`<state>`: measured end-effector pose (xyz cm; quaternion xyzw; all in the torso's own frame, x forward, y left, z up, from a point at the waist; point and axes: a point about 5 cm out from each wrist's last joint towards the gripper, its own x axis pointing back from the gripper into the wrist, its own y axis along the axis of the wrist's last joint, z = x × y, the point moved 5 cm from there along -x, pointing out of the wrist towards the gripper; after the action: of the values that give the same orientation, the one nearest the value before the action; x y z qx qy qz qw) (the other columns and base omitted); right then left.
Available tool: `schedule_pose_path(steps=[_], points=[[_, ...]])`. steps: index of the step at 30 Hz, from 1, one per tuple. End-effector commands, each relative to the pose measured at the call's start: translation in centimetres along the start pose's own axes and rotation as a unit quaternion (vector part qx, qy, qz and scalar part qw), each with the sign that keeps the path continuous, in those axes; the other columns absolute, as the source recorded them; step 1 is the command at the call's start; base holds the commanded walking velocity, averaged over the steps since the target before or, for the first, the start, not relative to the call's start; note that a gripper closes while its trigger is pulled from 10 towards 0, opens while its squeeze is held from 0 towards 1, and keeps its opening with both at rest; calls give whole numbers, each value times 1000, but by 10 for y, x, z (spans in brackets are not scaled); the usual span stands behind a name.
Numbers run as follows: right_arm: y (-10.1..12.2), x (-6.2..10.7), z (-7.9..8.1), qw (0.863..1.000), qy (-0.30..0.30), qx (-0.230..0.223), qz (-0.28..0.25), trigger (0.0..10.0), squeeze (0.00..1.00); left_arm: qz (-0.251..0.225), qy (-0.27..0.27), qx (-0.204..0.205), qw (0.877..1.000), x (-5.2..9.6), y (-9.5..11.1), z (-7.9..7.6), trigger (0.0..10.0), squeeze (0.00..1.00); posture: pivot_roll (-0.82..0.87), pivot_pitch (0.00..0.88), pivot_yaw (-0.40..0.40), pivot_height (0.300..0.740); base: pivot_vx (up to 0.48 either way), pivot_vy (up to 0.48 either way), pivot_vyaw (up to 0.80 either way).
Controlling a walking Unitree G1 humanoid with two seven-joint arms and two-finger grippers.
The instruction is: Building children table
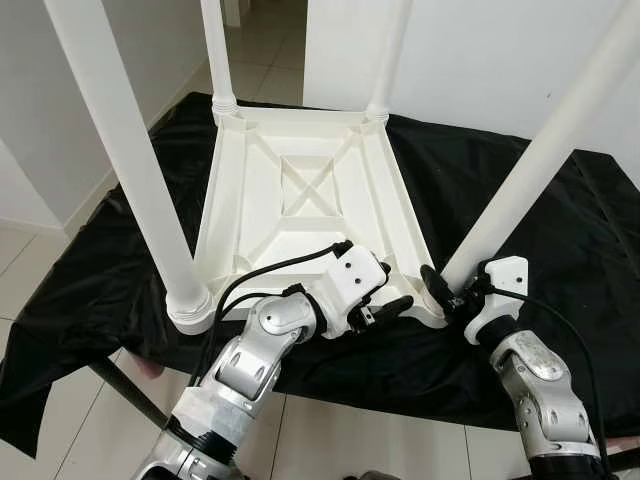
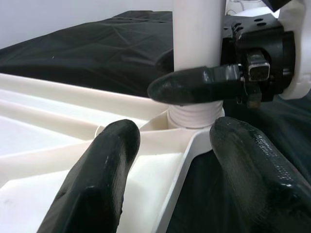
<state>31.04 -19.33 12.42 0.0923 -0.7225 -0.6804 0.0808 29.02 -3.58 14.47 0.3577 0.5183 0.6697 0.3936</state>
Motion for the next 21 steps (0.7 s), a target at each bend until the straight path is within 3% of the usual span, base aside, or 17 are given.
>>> schedule_pose_path(steps=[1, 2, 7, 10, 13, 17, 18, 19, 20, 21], points=[[-2, 3, -8, 999, -32, 3, 8, 10000, 0, 1, 16, -2, 1000, -1, 0, 1, 10000, 0, 44, 0, -46, 740, 0, 0, 0], [0, 3, -14, 995, -104, -6, 6, 10000, 0, 2, 17, -3, 1000, 0, 0, 2, 10000, 0, 42, 11, -44, 740, 0, 0, 0], [0, 5, -19, 987, -159, -19, 9, 10000, 0, 3, 18, -3, 1000, 0, 0, 4, 10000, 0, 44, 14, -44, 740, 0, 0, 0], [-8, 10, -7, 967, -251, -32, 21, 10000, 0, 5, 21, -4, 1000, 1, 0, 6, 10000, 0, 46, 15, -40, 740, 0, 0, 0], [-13, 11, 5, 956, -287, -40, 36, 10000, 0, 5, 21, -4, 1000, 1, 0, 5, 10000, 0, 46, 14, -40, 740, 0, 0, 0], [-17, 10, 14, 954, -293, -53, 46, 10000, 0, 5, 20, -4, 1000, 1, 0, 5, 10000, 0, 46, 13, -38, 740, 0, 0, 0], [-13, 8, 17, 957, -280, -62, 38, 10000, 176, 4, 19, -4, 1000, 1, 0, 4, 10000, 0, 43, 11, -36, 740, 0, 0, 0], [-13, 8, 17, 957, -280, -62, 38, 10000, 176, 4, 19, -4, 1000, 1, 0, 4, 10000, 0, 43, 11, -36, 740, 0, 0, 0], [-11, 8, 17, 958, -277, -64, 33, 10000, 925, 4, 18, -4, 1000, 0, 0, 4, 10000, 0, 41, 10, -36, 740, 0, 0, 0], [-11, 8, 17, 958, -277, -64, 33, 10000, 925, 4, 18, -4, 1000, 0, 0, 4, 10000, 0, 41, 10, -36, 740, 0, 0, 0]])
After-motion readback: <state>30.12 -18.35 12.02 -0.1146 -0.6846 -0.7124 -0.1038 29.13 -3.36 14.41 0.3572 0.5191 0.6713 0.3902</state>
